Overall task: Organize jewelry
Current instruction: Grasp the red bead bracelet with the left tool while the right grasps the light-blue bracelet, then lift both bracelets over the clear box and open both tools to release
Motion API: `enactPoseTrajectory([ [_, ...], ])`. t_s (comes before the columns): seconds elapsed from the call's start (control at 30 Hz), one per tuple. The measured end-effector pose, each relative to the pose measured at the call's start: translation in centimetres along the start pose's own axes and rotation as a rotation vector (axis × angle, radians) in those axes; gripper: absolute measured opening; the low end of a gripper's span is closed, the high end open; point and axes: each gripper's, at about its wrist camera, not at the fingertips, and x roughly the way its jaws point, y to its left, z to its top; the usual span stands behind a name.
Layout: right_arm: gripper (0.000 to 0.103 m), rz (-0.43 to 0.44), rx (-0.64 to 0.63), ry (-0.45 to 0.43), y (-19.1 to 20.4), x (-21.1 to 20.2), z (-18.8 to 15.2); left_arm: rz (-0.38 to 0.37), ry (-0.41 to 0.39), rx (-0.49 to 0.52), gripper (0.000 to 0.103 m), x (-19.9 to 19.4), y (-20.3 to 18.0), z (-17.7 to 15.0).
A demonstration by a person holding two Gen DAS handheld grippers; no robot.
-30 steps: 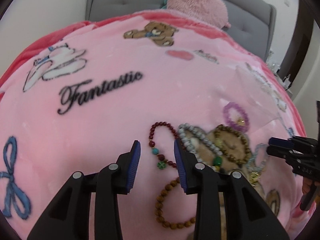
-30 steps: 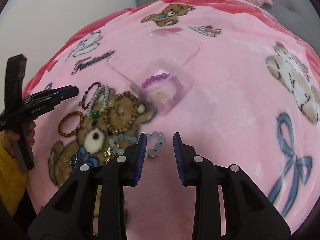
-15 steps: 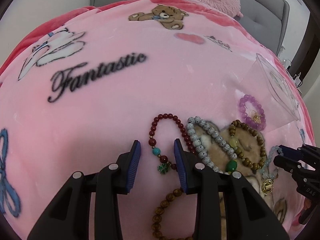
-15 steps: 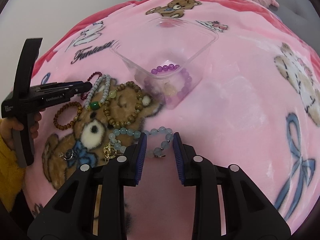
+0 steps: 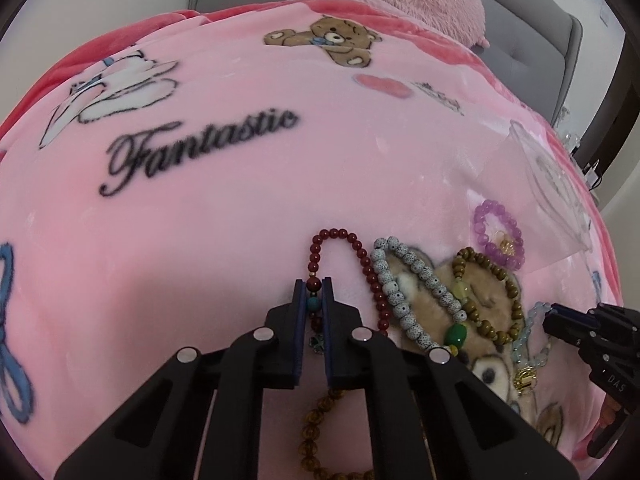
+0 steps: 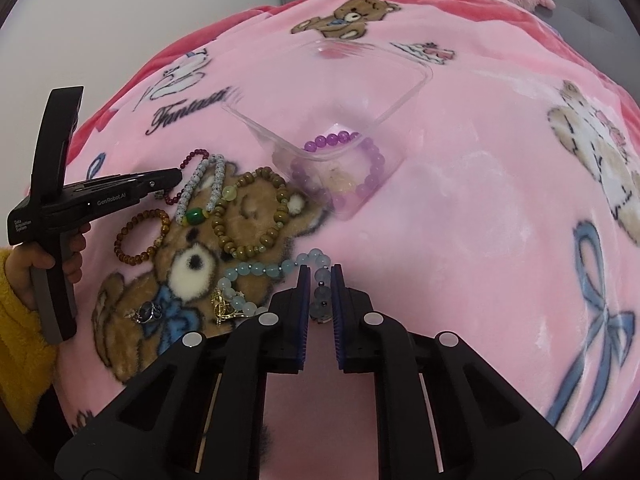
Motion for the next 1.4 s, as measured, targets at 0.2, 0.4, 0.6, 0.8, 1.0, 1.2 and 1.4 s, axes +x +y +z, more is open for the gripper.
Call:
enactPoseTrajectory([
  [0.2,0.008,0.023,-0.027,-0.037,0.9,-1.6,0.3,-0.020,-0.049,-0.011,0.007,-1.7,0.1,0.1],
  [0.4,0.008,0.051,-0.071,-0.097,2.3,-4.2,0.8,-0.066,-0.115,0.010,0.007,-4.5,-1.0,0.7],
  [0.6,0.008,0.055,-0.115,-0.157,3.2,-6.5,1.8,-0.114,-0.198,0.046,0.007,-7.9,-2.7,2.1],
  [0.8,0.008,0.055,-0.117,-0.222,3.3,-8.6,2.8,-0.147,-0.263,0.097,0.007,-10.9,-4.4,3.2],
  [1.0,0.008,0.049,-0.107,-0.272,2.8,-9.9,3.9,-0.193,-0.293,0.148,0.007,-12.3,-6.2,4.0],
  [1.2,0.008,0.027,-0.108,-0.326,2.2,-10.4,6.0,-0.280,-0.297,0.189,0.007,-11.8,-8.6,5.8],
  [1.4,0.008,-0.015,-0.105,-0.359,1.4,-9.8,8.4,-0.363,-0.289,0.209,0.007,-10.5,-10.7,7.9],
])
